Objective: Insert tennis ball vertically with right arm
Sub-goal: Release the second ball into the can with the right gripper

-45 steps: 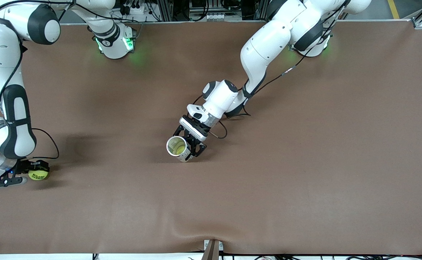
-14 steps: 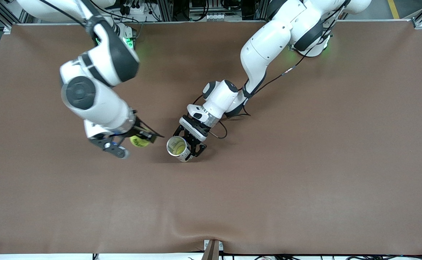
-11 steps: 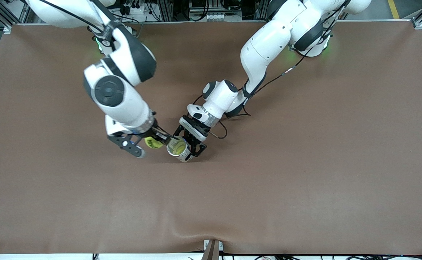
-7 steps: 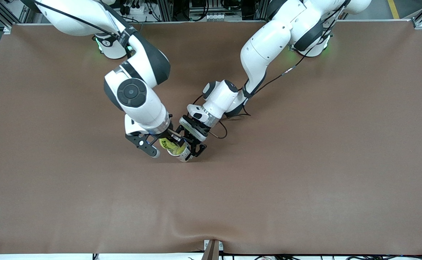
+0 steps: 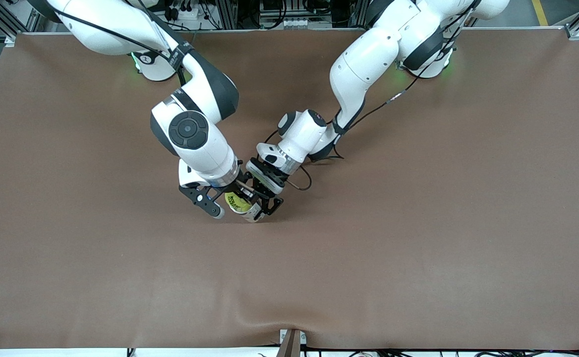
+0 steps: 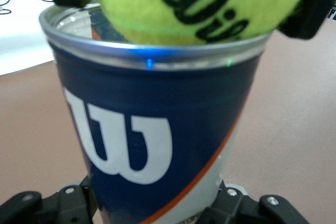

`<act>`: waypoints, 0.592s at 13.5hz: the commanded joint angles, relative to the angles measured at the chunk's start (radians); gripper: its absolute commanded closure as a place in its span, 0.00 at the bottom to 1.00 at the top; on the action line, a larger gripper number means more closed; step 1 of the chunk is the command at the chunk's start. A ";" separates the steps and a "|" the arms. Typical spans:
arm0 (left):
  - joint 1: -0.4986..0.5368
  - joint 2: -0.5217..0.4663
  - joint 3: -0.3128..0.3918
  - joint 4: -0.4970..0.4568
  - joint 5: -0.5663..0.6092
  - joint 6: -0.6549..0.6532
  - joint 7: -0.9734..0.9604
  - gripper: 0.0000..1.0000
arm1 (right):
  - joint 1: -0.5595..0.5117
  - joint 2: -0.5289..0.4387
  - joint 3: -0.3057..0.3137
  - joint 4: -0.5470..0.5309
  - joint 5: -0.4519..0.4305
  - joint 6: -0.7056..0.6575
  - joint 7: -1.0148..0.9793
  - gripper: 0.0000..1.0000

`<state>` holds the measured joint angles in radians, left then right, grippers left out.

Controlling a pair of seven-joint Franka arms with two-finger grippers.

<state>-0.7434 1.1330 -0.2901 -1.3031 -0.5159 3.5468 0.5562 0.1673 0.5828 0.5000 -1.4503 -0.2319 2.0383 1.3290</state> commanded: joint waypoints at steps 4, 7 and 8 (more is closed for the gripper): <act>-0.007 0.027 0.008 0.018 -0.015 0.004 -0.006 0.21 | 0.001 0.031 0.009 0.025 -0.030 0.019 0.042 0.00; -0.008 0.027 0.008 0.018 -0.013 0.006 -0.006 0.21 | -0.005 0.031 0.009 0.053 -0.021 0.013 0.038 0.00; -0.007 0.027 0.008 0.018 -0.015 0.006 -0.006 0.21 | -0.008 0.028 0.011 0.057 -0.020 0.008 0.035 0.00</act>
<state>-0.7428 1.1337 -0.2885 -1.3035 -0.5159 3.5469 0.5562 0.1670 0.6004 0.4990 -1.4291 -0.2338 2.0653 1.3471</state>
